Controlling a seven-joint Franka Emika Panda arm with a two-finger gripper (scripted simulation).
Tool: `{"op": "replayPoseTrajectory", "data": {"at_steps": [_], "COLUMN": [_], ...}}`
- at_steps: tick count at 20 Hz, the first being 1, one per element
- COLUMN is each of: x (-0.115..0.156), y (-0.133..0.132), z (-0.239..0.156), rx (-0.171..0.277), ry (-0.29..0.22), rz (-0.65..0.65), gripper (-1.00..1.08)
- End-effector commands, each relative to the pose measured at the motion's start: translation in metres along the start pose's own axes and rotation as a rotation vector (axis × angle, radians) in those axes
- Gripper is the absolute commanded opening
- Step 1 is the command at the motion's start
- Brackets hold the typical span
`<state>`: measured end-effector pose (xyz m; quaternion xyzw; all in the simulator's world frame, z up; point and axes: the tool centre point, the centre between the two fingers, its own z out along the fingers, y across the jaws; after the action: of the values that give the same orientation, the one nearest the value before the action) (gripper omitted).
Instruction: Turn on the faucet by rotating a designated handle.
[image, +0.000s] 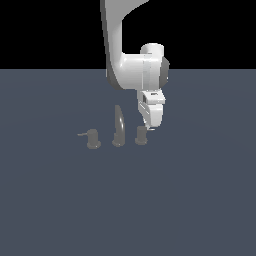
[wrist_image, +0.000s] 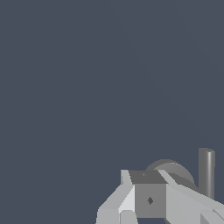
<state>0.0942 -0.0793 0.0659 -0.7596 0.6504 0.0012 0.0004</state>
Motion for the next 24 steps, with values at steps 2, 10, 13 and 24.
{"op": "replayPoseTrajectory", "data": {"at_steps": [2, 10, 13, 24], "x": [0.001, 0.009, 0.014, 0.01], "y": [-0.001, 0.015, 0.025, 0.045], "z": [0.002, 0.002, 0.002, 0.002], "rx": [0.001, 0.001, 0.001, 0.006], "ry": [0.002, 0.002, 0.002, 0.003], "rz": [0.006, 0.006, 0.006, 0.001], "gripper": [-1.0, -1.0, -1.0, -1.0]}}
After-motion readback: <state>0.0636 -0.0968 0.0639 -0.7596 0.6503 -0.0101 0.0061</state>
